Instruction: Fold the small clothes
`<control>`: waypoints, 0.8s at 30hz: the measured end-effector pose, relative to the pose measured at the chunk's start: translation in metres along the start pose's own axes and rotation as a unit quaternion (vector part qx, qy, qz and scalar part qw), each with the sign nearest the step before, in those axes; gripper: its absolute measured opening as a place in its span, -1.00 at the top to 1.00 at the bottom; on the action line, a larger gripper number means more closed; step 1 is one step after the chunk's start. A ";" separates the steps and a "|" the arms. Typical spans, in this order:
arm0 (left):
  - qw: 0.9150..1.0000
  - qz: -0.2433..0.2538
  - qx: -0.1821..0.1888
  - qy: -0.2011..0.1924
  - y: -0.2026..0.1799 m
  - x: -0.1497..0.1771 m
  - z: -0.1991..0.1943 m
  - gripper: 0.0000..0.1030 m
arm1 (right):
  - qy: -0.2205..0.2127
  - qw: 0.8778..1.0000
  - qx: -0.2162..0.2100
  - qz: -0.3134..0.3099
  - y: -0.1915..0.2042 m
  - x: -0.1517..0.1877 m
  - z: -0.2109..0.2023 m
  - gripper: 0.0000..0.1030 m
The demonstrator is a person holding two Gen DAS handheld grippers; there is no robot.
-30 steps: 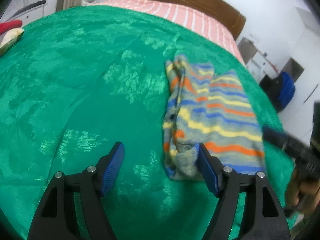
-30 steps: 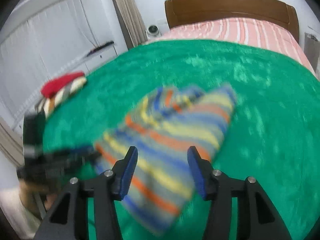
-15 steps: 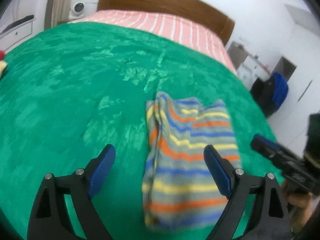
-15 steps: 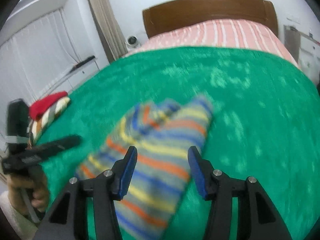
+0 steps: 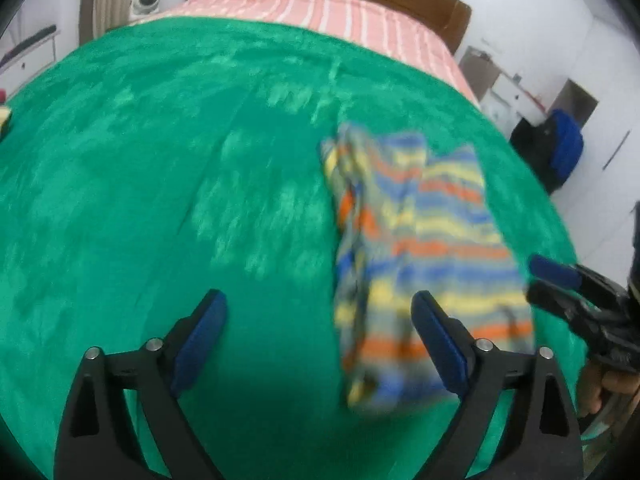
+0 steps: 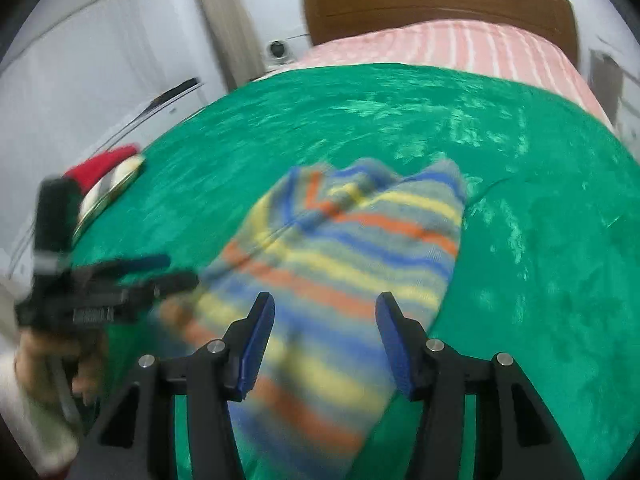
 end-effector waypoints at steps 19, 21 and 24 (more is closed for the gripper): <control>0.993 0.032 0.083 0.073 -0.027 -0.060 0.067 0.09 | 0.016 0.952 -0.118 0.281 -0.110 0.008 0.065 0.25; 0.992 0.038 0.084 0.087 -0.040 -0.058 0.070 0.72 | 0.019 0.965 -0.094 0.243 -0.090 0.001 0.074 0.40; 0.996 0.054 0.058 0.047 -0.048 -0.055 0.049 0.74 | 0.003 0.995 0.048 0.090 -0.042 -0.016 0.058 0.56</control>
Point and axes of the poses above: each gripper's, at about its wrist camera, not at the fingertips, and z roughly the way its jaws point, y to its left, x to its underside, the point moved 2 cm from there along z, roughly the way its jaws point, and after that the axes turned 2 degrees about -x, right-handed, at the moved point
